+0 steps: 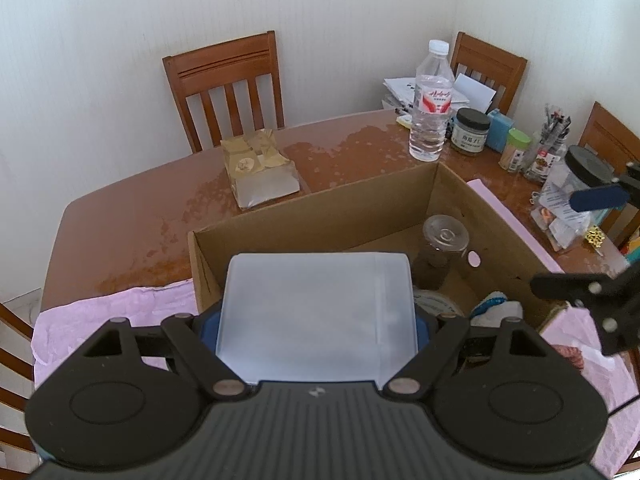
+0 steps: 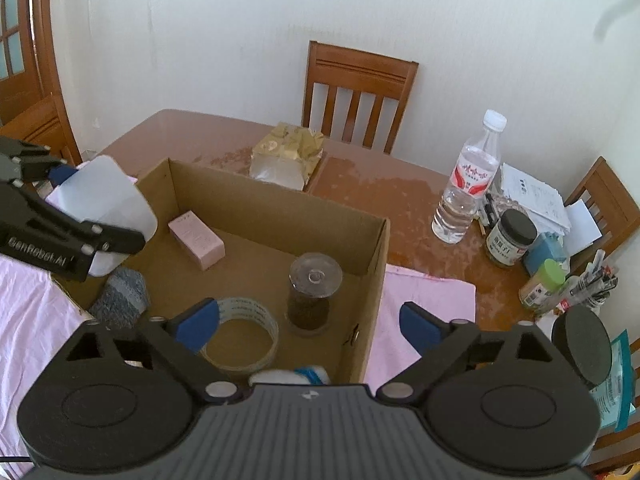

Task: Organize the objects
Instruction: 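Carry both items into the cardboard box and open both tools to release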

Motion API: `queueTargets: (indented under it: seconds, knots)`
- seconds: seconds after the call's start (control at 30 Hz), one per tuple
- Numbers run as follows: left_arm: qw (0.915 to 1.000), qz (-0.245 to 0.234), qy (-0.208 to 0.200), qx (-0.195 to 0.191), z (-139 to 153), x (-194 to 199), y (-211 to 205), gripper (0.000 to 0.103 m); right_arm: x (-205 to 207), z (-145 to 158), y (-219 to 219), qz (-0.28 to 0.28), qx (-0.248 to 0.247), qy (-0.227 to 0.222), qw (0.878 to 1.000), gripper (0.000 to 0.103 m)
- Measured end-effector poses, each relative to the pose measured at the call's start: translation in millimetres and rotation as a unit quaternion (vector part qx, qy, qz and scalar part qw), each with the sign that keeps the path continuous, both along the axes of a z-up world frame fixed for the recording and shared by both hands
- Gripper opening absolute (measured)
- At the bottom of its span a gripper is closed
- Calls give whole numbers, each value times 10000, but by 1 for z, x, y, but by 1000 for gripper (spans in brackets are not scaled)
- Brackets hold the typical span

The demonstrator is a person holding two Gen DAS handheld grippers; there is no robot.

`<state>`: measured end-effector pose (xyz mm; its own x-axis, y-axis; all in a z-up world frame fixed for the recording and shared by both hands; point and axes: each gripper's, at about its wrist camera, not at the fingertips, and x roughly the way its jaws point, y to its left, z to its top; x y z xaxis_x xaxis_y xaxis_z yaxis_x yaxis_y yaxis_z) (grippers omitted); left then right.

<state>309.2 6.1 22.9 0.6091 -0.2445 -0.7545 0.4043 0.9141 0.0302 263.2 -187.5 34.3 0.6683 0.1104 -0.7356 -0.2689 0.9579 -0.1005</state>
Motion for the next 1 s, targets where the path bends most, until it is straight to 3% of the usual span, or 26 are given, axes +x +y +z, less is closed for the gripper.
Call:
queueTargets:
  seconds: [0.47, 0.57, 1.0]
  knots:
    - [9995, 122, 248, 133, -29, 23, -9, 83, 0, -13, -21, -268, 131, 213, 9993, 103]
    - [9992, 242, 295, 134, -33, 27, -9, 92, -3, -16, -25, -359, 229, 264, 9987, 103]
    - [9990, 387, 30, 199, -19, 6, -6, 98, -19, -22, -40, -578, 374, 311, 9971, 103]
